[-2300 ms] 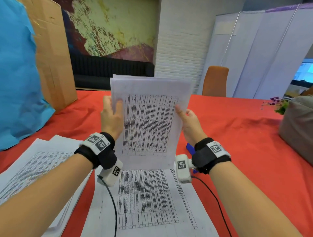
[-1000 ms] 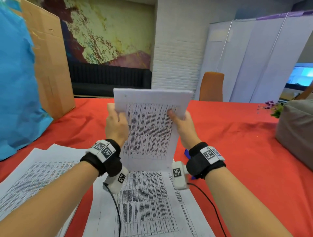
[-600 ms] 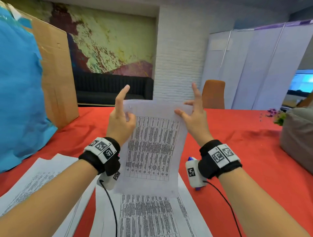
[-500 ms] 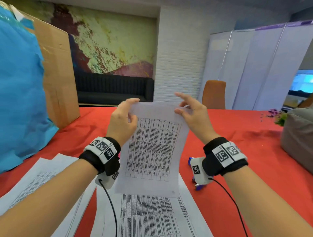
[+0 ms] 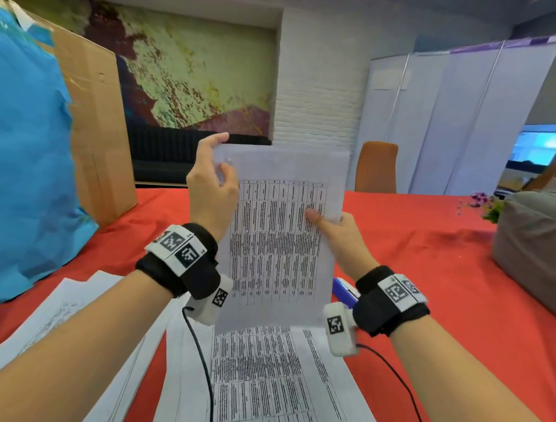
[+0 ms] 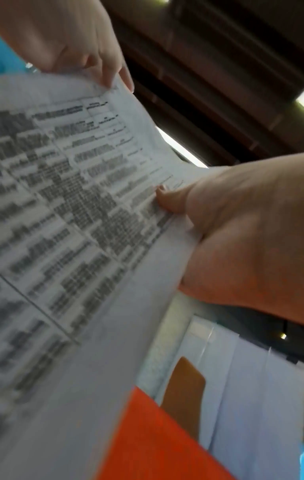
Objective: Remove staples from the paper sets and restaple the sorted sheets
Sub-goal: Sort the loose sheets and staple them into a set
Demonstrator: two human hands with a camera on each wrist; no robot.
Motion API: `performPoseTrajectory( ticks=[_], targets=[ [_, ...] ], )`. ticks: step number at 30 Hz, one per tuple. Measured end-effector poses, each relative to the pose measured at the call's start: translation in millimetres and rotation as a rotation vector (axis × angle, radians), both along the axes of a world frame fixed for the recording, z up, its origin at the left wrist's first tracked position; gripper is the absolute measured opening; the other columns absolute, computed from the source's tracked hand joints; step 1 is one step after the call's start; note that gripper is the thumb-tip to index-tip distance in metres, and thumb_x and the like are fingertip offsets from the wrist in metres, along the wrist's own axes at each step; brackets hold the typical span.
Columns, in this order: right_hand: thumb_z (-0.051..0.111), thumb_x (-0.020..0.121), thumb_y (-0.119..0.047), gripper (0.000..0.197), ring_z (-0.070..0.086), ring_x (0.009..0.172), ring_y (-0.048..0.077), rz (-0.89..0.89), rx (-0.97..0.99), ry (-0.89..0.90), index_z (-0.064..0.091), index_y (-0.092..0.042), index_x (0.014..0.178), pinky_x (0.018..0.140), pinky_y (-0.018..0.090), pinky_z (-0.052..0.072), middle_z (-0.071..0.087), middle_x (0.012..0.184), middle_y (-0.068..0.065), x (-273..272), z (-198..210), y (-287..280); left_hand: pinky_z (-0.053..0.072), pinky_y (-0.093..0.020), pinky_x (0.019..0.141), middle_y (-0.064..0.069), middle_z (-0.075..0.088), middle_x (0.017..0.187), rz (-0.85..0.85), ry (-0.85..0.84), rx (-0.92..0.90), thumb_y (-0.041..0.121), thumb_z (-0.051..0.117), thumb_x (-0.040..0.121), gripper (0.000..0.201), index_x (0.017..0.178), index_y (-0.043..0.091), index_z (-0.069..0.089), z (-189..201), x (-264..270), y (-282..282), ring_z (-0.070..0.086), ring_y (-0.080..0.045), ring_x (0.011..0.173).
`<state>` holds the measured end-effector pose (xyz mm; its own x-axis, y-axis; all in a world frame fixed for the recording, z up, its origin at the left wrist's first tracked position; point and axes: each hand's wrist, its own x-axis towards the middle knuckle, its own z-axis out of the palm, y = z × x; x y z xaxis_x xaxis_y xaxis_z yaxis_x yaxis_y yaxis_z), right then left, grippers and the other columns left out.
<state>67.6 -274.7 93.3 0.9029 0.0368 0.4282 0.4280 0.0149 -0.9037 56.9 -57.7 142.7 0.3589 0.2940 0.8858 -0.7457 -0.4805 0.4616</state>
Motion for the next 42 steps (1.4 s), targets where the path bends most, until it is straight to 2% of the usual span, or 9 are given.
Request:
performPoseTrajectory(
  ticks=[3,7,11,14,19,27,32,39,42],
  targets=[
    [0.066,0.088,-0.025,0.020,0.068,0.102,0.021,-0.025,0.094,-0.042,0.069,-0.018,0.106,0.091,0.038,0.053,0.073,0.107,0.004,6,-6,5,0.046,-0.042,0.067,-0.019,0.056,0.105,-0.022,0.030,0.015,0.007,0.039,0.087,0.043,0.130,0.013,0.040,4,-8,-10,0.056,-0.041,0.079],
    [0.066,0.087,-0.032,0.031,0.067,0.106,0.020,-0.003,0.025,0.050,0.067,-0.017,0.114,0.095,0.044,0.051,0.071,0.112,0.003,5,-37,6,0.040,-0.029,0.073,-0.005,0.046,0.094,-0.072,0.218,-0.132,0.019,0.041,0.081,0.055,0.135,0.013,0.030,-16,-9,-17,0.048,-0.020,0.080],
    [0.071,0.082,-0.026,0.033,0.067,0.104,0.023,0.032,0.075,0.105,0.067,-0.013,0.112,0.094,0.046,0.051,0.071,0.111,0.006,2,-47,6,0.036,-0.027,0.057,0.008,0.051,0.073,-0.076,0.452,-0.294,0.022,0.042,0.090,0.019,0.103,0.011,0.051,-36,0,-12,0.048,-0.010,0.063],
    [0.070,0.084,-0.018,0.026,0.068,0.104,0.025,0.012,0.135,0.056,0.068,-0.014,0.110,0.093,0.045,0.052,0.072,0.110,0.007,1,-32,13,0.032,-0.023,0.051,0.009,0.045,0.063,-0.078,0.336,-0.266,0.026,0.038,0.084,0.018,0.076,0.013,0.048,-29,3,-11,0.040,-0.008,0.056],
    [0.072,0.081,-0.021,0.026,0.067,0.106,0.022,0.021,0.114,0.014,0.068,-0.020,0.107,0.096,0.045,0.051,0.071,0.112,0.003,1,-27,10,0.034,-0.030,0.055,0.007,0.046,0.063,-0.107,0.289,-0.283,0.029,0.035,0.085,0.019,0.071,0.021,0.046,-37,14,-6,0.039,-0.010,0.057],
    [0.073,0.082,-0.021,0.022,0.068,0.101,0.023,-0.024,0.083,0.101,0.068,-0.017,0.103,0.090,0.040,0.054,0.073,0.106,0.005,-8,-44,13,0.049,-0.035,0.076,0.008,0.062,0.083,-0.125,0.405,-0.282,0.022,0.042,0.093,0.017,0.086,0.027,0.057,-65,11,-8,0.058,-0.015,0.081],
    [0.071,0.084,-0.021,0.018,0.070,0.093,0.014,0.005,-0.002,0.156,0.067,-0.018,0.101,0.090,0.035,0.055,0.073,0.102,0.002,-2,-25,3,0.041,-0.034,0.077,-0.001,0.058,0.092,-0.010,0.536,0.064,0.019,0.041,0.099,0.021,0.098,0.006,0.057,-51,20,5,0.052,-0.019,0.085],
    [0.072,0.084,-0.018,0.038,0.066,0.105,0.032,0.246,-0.410,0.482,0.062,-0.010,0.120,0.092,0.052,0.051,0.070,0.114,0.012,0,-76,-13,0.035,-0.034,0.068,-0.024,0.055,0.100,-0.100,1.037,0.008,0.013,0.033,0.094,0.026,0.102,-0.005,0.050,-167,42,25,0.051,-0.031,0.082],
    [0.066,0.089,-0.012,0.029,0.070,0.086,0.023,0.194,-0.617,0.553,0.062,-0.003,0.117,0.073,0.036,0.060,0.070,0.109,0.014,6,-86,-20,0.042,-0.036,0.077,-0.013,0.056,0.102,-0.211,1.151,-0.059,0.014,0.033,0.096,0.024,0.106,0.001,0.051,-195,37,28,0.052,-0.026,0.088]
  ],
)
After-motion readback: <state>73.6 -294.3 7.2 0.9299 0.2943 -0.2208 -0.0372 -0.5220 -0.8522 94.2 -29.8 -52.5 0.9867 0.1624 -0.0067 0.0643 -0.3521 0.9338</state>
